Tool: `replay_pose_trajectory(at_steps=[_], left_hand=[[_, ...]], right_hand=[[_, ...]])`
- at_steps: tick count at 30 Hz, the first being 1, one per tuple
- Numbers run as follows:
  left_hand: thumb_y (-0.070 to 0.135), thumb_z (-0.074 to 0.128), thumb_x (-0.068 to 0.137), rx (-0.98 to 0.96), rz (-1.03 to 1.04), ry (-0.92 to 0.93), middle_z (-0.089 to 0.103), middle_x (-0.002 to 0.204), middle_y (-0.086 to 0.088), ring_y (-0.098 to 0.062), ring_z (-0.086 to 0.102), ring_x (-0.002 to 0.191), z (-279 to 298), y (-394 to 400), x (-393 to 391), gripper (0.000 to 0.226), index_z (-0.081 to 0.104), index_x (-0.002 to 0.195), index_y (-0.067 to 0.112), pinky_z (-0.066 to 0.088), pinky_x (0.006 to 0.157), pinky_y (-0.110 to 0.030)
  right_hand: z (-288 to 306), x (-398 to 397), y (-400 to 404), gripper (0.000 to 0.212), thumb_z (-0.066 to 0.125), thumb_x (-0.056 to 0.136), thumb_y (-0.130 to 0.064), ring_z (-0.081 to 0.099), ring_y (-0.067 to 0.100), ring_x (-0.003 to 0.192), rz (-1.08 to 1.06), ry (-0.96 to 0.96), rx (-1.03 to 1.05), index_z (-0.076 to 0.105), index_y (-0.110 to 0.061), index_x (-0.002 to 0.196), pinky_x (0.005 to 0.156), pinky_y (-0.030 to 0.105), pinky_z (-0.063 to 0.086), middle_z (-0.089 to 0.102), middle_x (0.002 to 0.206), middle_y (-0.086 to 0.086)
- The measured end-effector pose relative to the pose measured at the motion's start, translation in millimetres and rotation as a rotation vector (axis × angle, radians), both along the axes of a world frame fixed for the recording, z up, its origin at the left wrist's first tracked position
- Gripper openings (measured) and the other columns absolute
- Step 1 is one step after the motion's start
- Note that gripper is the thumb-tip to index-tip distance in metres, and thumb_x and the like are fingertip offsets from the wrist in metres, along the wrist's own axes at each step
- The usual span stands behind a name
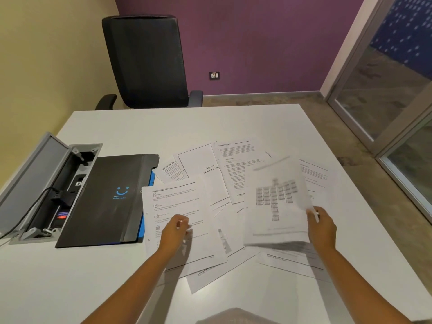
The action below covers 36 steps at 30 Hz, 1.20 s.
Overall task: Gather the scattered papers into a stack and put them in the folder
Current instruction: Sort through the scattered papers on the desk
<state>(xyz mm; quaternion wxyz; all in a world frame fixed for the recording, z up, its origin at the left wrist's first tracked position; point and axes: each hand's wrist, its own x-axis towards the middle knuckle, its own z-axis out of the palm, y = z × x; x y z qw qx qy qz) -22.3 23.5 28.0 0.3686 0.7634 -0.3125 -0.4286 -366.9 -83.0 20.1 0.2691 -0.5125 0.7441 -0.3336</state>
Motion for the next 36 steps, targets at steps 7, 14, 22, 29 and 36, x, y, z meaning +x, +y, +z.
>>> replay_pose_trajectory(at_steps=[7, 14, 22, 29, 36], left_hand=[[0.047, 0.042, 0.091, 0.042, -0.194, 0.324, 0.069, 0.103, 0.004, -0.010, 0.070, 0.080, 25, -12, -24, 0.034, 0.060, 0.106, 0.022, 0.053, 0.073, -0.027], [0.028, 0.050, 0.093, 0.001, -0.041, 0.320, 0.060, 0.126, -0.007, -0.024, 0.059, 0.108, 25, -18, -29, 0.041, 0.049, 0.131, 0.013, 0.050, 0.087, -0.034], [0.021, 0.053, 0.093, 0.114, 0.281, 0.446, 0.053, 0.132, -0.020, -0.039, 0.052, 0.117, -5, 10, 5, 0.049, 0.040, 0.137, 0.006, 0.041, 0.102, -0.052], [0.022, 0.058, 0.090, 0.142, 0.413, 0.377, 0.059, 0.121, -0.020, -0.038, 0.057, 0.103, -22, 38, 25, 0.044, 0.046, 0.129, 0.006, 0.046, 0.094, -0.051], [0.016, 0.053, 0.092, 0.162, 0.495, 0.327, 0.054, 0.129, -0.023, -0.041, 0.051, 0.116, -31, 42, 40, 0.042, 0.044, 0.131, 0.003, 0.039, 0.104, -0.052]], right_hand=[[29, 35, 0, 0.025, 0.049, 0.095, -0.019, 0.056, 0.023, 0.092, 0.091, -0.268, -0.086, 0.058, -0.003, 0.112, 0.078, 0.029, 0.043, 0.063, 0.103, 0.016], [26, 80, 15, 0.018, 0.048, 0.095, -0.032, 0.059, 0.012, 0.069, 0.376, -0.373, 0.115, 0.061, -0.028, 0.083, 0.058, 0.022, 0.047, 0.063, 0.077, -0.007], [-4, 74, 29, 0.042, 0.050, 0.089, -0.046, 0.049, 0.015, 0.061, 0.592, 0.210, 0.597, 0.042, -0.023, 0.056, 0.060, 0.027, 0.035, 0.046, 0.058, -0.006], [-6, 93, 32, 0.043, 0.071, 0.077, -0.035, 0.039, 0.012, 0.057, 0.745, 0.210, 0.654, 0.037, -0.020, 0.056, 0.053, 0.026, 0.026, 0.040, 0.058, -0.004], [17, 95, 19, 0.020, 0.066, 0.078, -0.022, 0.059, 0.008, 0.053, 0.669, -0.048, 0.686, 0.050, -0.014, 0.069, 0.049, 0.019, 0.039, 0.060, 0.067, 0.003]])
